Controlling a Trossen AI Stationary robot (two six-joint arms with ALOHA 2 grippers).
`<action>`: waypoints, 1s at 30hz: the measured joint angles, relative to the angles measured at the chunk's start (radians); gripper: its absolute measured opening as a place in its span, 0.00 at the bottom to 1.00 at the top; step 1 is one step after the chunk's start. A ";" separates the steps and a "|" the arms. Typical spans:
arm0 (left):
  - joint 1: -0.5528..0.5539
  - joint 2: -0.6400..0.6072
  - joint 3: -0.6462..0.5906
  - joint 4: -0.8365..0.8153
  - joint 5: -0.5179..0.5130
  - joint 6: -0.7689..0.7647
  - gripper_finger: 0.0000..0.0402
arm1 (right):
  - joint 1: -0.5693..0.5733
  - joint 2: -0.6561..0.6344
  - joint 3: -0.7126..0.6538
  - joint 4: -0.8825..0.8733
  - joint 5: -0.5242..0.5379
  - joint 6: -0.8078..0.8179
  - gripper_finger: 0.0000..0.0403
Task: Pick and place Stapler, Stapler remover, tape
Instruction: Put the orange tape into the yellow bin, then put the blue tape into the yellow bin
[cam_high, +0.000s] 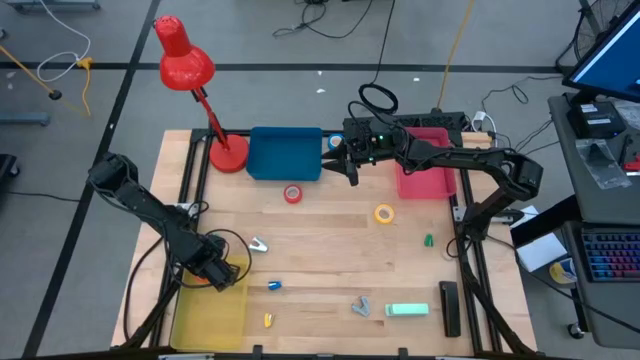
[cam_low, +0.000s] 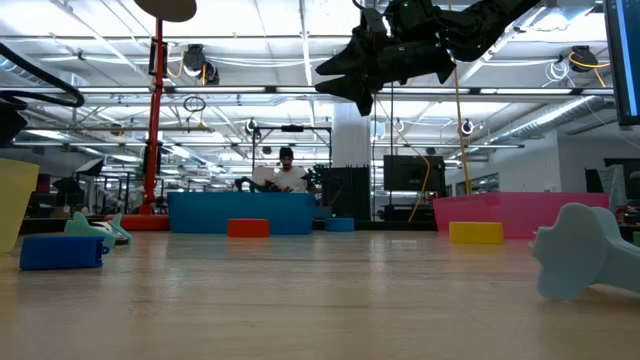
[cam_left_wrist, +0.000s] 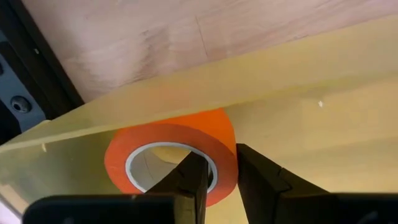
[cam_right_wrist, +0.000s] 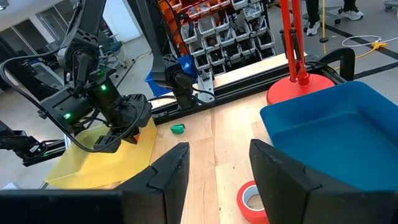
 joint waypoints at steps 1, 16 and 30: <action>0.000 0.000 0.000 0.000 0.000 0.000 0.21 | 0.000 0.000 0.000 0.000 0.000 0.000 0.40; 0.000 0.000 0.000 -0.005 0.004 -0.012 0.43 | 0.000 0.000 0.000 0.000 0.000 0.000 0.40; 0.014 -0.121 0.133 -0.018 0.021 -0.062 0.65 | -0.001 0.000 0.000 0.005 0.000 0.000 0.40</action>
